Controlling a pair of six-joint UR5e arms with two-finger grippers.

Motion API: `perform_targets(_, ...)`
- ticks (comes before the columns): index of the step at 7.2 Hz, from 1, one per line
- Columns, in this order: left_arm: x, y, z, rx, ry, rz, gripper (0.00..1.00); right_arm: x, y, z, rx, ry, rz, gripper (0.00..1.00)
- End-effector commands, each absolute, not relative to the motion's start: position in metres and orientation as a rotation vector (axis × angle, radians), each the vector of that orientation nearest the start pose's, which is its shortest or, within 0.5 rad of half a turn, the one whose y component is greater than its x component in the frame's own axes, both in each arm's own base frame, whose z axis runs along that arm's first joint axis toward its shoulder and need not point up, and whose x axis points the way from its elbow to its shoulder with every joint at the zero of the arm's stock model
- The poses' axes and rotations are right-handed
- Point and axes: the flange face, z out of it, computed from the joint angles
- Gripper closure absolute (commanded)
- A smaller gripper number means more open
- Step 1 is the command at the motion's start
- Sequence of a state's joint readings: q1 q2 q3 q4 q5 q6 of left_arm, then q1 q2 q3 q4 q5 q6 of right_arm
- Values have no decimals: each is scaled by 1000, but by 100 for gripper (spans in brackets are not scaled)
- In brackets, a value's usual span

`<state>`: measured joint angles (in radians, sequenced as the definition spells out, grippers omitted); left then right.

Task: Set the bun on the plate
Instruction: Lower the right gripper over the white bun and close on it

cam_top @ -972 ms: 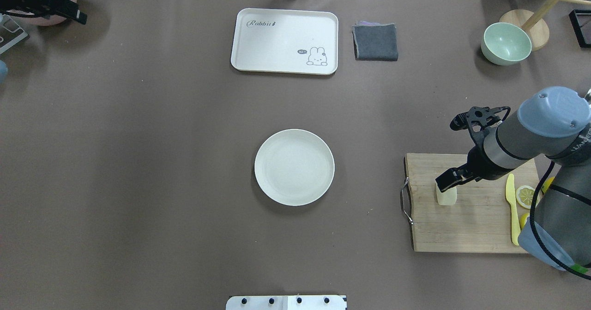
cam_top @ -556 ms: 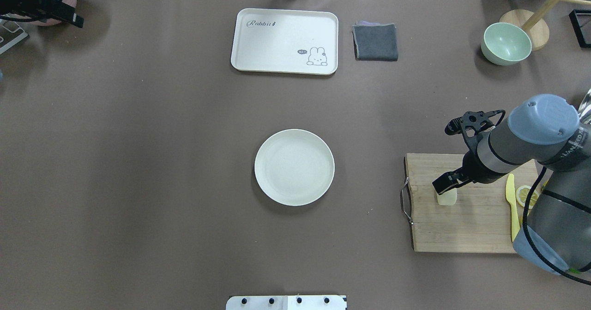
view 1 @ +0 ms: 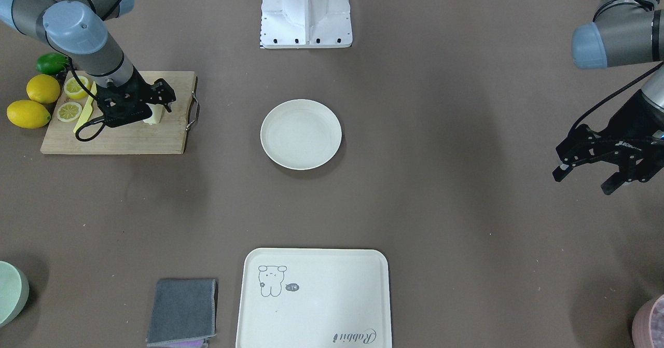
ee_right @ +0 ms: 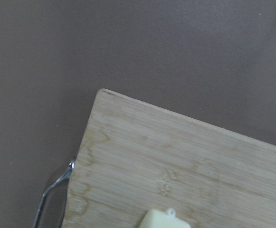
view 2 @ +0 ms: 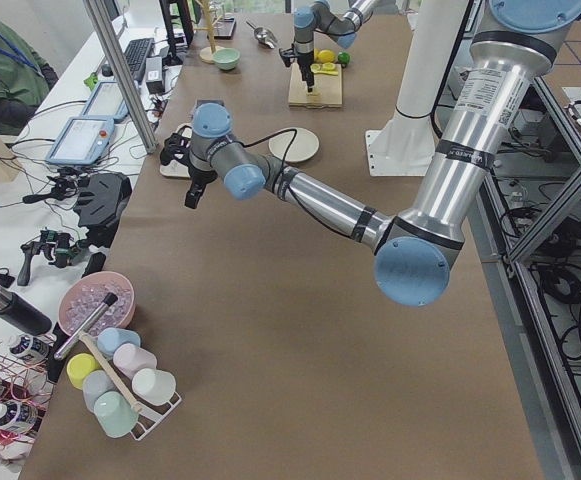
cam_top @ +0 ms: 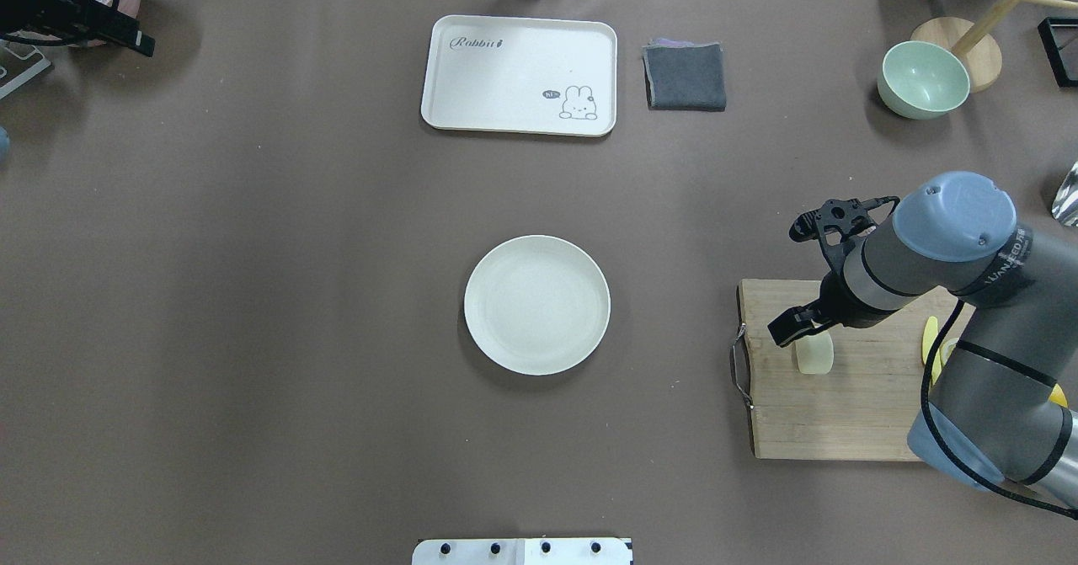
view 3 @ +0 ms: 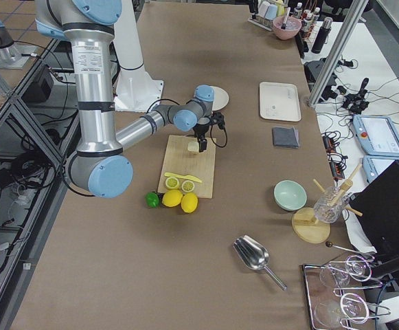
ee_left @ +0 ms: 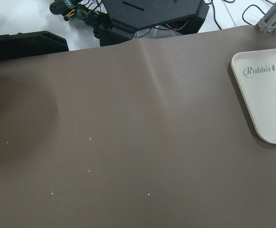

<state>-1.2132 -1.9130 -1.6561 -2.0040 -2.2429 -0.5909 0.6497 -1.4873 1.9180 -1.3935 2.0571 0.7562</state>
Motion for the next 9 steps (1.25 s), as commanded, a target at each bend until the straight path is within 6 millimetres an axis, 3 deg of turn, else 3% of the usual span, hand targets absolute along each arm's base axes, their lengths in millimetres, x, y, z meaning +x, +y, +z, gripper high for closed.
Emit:
perform_targets(1,154,-613,382,437,925,75,3,-369,-384,435,43,-767,-308,0)
perform_targets(5,155,-617,372,451,931,78,3,-375,-375,442,28,-754,-322,1)
perform_targets(6,153,-613,368,458,936,78,3,-374,-374,443,26,-752,-321,9)
perform_targets(7,153,-610,365,463,939,79,3,-375,-374,443,26,-751,-322,23)
perform_targets(8,154,-609,366,459,940,76,3,-377,-374,439,35,-756,-322,48)
perform_targets(9,157,-608,364,461,943,82,3,-376,-375,436,40,-763,-309,87)
